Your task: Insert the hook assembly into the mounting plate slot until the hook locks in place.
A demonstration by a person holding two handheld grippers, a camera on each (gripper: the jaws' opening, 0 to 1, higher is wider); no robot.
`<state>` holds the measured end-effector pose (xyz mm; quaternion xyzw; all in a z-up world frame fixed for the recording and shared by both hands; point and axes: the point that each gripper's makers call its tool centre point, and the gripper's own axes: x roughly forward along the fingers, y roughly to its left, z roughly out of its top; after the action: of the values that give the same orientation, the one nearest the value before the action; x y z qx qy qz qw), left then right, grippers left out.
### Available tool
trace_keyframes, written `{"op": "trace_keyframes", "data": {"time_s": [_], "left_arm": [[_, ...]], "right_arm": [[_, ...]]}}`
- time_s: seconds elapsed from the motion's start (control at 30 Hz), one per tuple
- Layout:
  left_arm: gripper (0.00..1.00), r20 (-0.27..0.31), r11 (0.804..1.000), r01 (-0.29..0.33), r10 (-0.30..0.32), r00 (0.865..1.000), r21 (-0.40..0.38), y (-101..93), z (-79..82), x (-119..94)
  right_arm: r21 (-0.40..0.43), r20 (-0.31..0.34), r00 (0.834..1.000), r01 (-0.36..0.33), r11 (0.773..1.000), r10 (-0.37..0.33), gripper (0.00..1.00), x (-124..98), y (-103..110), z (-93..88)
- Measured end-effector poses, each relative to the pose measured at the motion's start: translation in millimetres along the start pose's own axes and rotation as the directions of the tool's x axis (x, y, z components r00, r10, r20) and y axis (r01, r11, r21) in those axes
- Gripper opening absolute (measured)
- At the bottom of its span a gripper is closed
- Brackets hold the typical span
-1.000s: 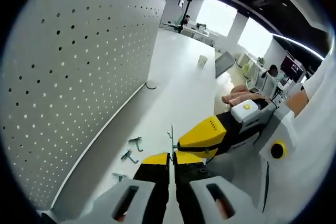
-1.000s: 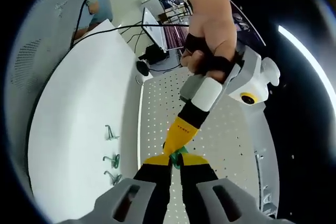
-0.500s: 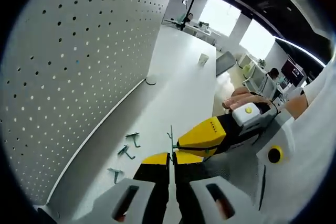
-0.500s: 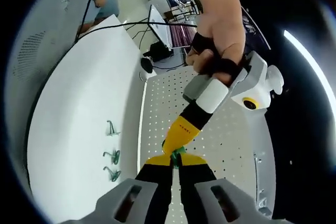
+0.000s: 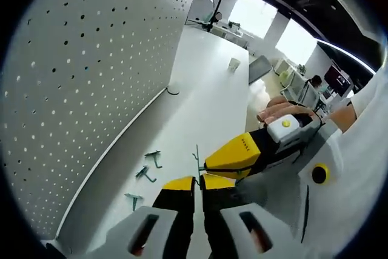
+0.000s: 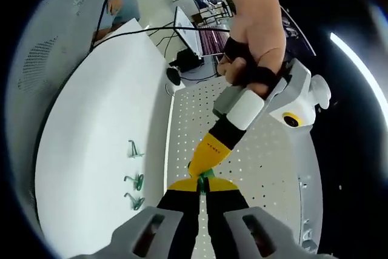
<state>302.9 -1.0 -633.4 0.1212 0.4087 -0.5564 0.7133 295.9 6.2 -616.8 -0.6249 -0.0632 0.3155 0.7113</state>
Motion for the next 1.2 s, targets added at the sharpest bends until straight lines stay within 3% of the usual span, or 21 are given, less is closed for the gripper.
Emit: {"op": "trace_keyframes", "data": {"time_s": [0.07, 0.13, 0.2, 0.37, 0.47, 0.57, 0.67, 0.7, 0.77, 0.8, 0.9, 0.93, 0.97, 1.0, 1.07, 1.1, 1.2], "left_arm": [[0.07, 0.004, 0.999, 0.004, -0.005, 1.0, 0.046, -1.6, -0.8, -0.3], [0.19, 0.004, 0.998, 0.008, -0.008, 1.0, 0.06, -2.7, -1.6, -0.1], [0.28, 0.004, 0.993, -0.041, 0.041, 0.999, 0.113, 6.4, -2.9, -0.5], [0.42, 0.032, 0.989, -0.043, 0.039, 0.999, 0.139, 6.4, -3.0, -0.6], [0.46, 0.042, 0.987, -0.05, 0.045, 0.998, 0.151, 7.2, -4.6, 0.3], [0.47, 0.064, 0.985, -0.069, 0.06, 0.996, 0.155, 9.9, -4.5, 1.3], [0.49, 0.085, 0.979, -0.093, 0.079, 0.993, 0.179, 12.1, -4.1, 1.2], [0.48, 0.088, 0.979, -0.096, 0.081, 0.993, 0.181, 12.4, -4.0, 1.1], [0.46, 0.091, 0.977, -0.112, 0.097, 0.991, 0.179, 16.0, -4.7, 0.6], [0.46, 0.091, 0.976, -0.12, 0.105, 0.99, 0.18, 17.5, -5.8, 0.5], [0.47, 0.109, 0.97, -0.144, 0.125, 0.986, 0.194, 19.6, -5.4, -0.3], [0.46, 0.119, 0.967, -0.159, 0.137, 0.983, 0.2, 21.2, -4.4, -1.2], [0.46, 0.133, 0.963, -0.17, 0.145, 0.981, 0.21, 22.1, -2.9, -2.0], [0.46, 0.142, 0.96, -0.175, 0.146, 0.979, 0.219, 21.5, -1.8, -2.6], [0.46, 0.182, 0.949, -0.199, 0.157, 0.971, 0.243, 21.2, 3.6, -4.1], [0.46, 0.181, 0.948, -0.21, 0.169, 0.969, 0.237, 21.7, 2.9, -5.0], [0.45, 0.211, 0.937, -0.251, 0.202, 0.956, 0.241, 27.4, 6.2, -7.9]], "right_arm": [[0.006, 0.001, 1.0, -0.001, 1.0, 0.001, 0.0, 0.0, 0.0, -0.5], [0.009, 0.0, 1.0, -0.003, 1.0, 0.003, 0.0, -0.1, 0.8, -1.1], [0.01, 0.001, 1.0, -0.003, 1.0, 0.003, 0.0, -0.3, 1.1, -1.1], [0.048, 0.003, 1.0, -0.003, 0.999, 0.003, 0.0, -0.7, 0.1, -2.9], [0.101, 0.008, 1.0, 0.001, 0.995, -0.002, 0.0, -1.1, -2.5, -4.8], [0.21, 0.02, 1.0, 0.013, 0.978, -0.018, 0.01, -2.0, -7.2, -7.5], [0.379, 0.04, 0.999, 0.015, 0.925, -0.033, 0.01, -3.6, -13.7, -12.1], [0.392, 0.038, 0.999, 0.021, 0.92, -0.039, 0.01, -4.2, -15.8, -14.0], [0.491, 0.051, 0.998, 0.014, 0.871, -0.045, 0.01, -4.5, -17.3, -16.3], [0.508, 0.05, 0.998, 0.016, 0.861, -0.049, 0.01, -4.9, -18.5, -18.2], [0.622, 0.054, 0.997, 0.015, 0.783, -0.062, 0.01, -6.5, -21.2, -24.8], [0.635, 0.056, 0.996, 0.013, 0.772, -0.063, 0.01, -6.6, -21.2, -25.3], [0.675, 0.056, 0.996, 0.013, 0.737, -0.069, 0.01, -7.3, -22.8, -27.5], [0.682, 0.058, 0.996, 0.013, 0.731, -0.071, 0.01, -7.5, -23.5, -27.9], [0.727, 0.056, 0.995, 0.015, 0.687, -0.08, 0.01, -8.1, -24.3, -30.9], [0.728, 0.056, 0.995, 0.015, 0.685, -0.081, 0.01, -8.1, -25.2, -32.5], [0.764, 0.053, 0.995, 0.016, 0.646, -0.087, 0.01, -8.2, -24.6, -34.7]]}}
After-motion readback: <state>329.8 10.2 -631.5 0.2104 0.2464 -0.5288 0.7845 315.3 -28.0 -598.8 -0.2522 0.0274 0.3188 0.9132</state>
